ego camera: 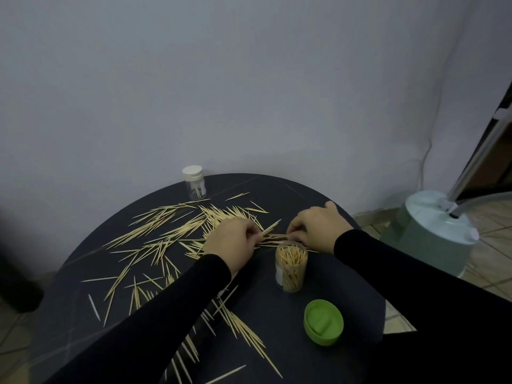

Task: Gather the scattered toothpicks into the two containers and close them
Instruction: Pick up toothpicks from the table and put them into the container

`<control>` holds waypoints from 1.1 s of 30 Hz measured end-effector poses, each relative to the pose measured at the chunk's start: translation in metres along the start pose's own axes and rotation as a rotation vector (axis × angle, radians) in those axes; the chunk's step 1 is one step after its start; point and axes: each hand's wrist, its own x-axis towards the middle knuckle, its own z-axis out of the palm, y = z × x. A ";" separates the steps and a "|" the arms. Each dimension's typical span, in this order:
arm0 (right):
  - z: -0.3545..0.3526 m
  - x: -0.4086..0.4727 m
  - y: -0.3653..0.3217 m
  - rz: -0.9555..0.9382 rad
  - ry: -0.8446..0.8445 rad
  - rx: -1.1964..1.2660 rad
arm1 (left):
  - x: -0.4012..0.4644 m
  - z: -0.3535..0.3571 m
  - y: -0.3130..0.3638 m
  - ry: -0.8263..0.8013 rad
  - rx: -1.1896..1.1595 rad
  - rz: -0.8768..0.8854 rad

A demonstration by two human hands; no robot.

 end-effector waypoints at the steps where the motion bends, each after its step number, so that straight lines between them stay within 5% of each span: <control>1: -0.001 -0.002 0.000 0.016 0.007 0.048 | -0.002 0.000 0.003 -0.006 -0.137 -0.030; 4: -0.004 -0.009 0.000 0.052 -0.012 0.149 | -0.008 0.001 0.007 -0.003 -0.399 -0.076; 13: -0.009 -0.025 -0.002 0.145 -0.012 0.295 | -0.015 -0.004 0.010 0.044 -0.684 -0.162; 20: -0.017 -0.029 -0.005 0.076 0.165 0.911 | -0.012 -0.025 0.026 0.137 -1.065 -0.132; 25: -0.020 -0.038 -0.007 0.002 0.092 1.218 | -0.020 -0.017 0.038 0.042 -1.187 -0.081; 33: -0.016 -0.046 0.002 -0.044 -0.076 0.987 | -0.032 0.000 0.029 -0.081 -1.092 -0.110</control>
